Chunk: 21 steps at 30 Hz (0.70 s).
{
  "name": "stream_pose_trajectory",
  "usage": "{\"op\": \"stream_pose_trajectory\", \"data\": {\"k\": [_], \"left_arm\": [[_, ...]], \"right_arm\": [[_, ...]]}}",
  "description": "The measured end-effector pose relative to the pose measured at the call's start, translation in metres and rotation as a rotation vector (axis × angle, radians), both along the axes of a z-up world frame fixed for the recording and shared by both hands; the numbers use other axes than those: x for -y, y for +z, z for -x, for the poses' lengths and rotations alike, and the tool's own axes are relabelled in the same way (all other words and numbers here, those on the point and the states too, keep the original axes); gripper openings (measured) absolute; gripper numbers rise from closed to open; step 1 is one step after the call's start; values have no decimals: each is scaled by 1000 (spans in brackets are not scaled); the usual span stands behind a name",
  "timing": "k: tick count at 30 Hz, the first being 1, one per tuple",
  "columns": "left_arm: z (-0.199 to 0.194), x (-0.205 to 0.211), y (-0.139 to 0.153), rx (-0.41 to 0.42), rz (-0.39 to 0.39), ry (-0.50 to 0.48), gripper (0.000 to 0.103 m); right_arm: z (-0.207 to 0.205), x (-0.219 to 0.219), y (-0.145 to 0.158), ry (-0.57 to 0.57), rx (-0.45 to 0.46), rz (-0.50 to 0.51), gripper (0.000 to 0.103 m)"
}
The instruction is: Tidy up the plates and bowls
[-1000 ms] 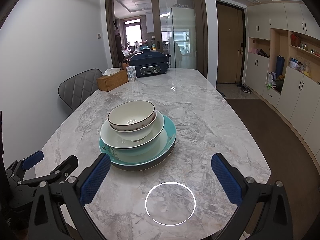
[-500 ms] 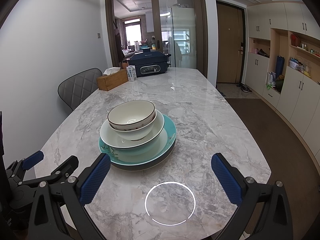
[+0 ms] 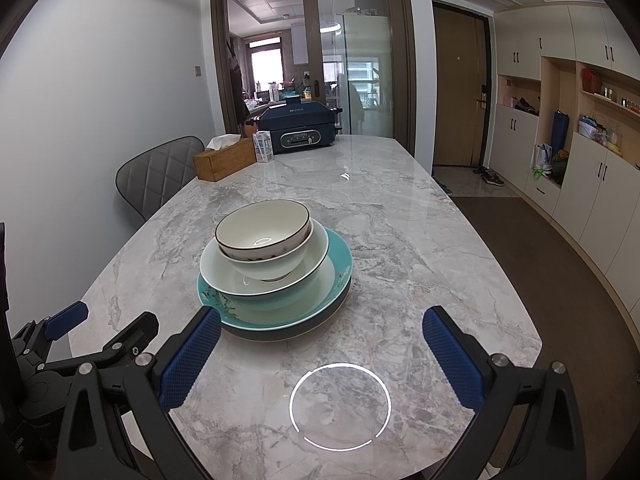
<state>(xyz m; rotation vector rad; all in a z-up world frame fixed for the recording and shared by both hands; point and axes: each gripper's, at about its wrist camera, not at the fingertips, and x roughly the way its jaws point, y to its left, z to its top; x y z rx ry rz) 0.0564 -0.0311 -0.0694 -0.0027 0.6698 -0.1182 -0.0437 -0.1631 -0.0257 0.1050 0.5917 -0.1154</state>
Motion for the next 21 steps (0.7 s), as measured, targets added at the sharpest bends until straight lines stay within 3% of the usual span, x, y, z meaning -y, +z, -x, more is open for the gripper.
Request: {"op": "stream_pose_trajectory", "data": {"k": [21], "left_arm": [[-1, -1, -2, 7, -10, -9, 103]], "right_arm": [[0, 0, 0, 1, -1, 1, 103]]}}
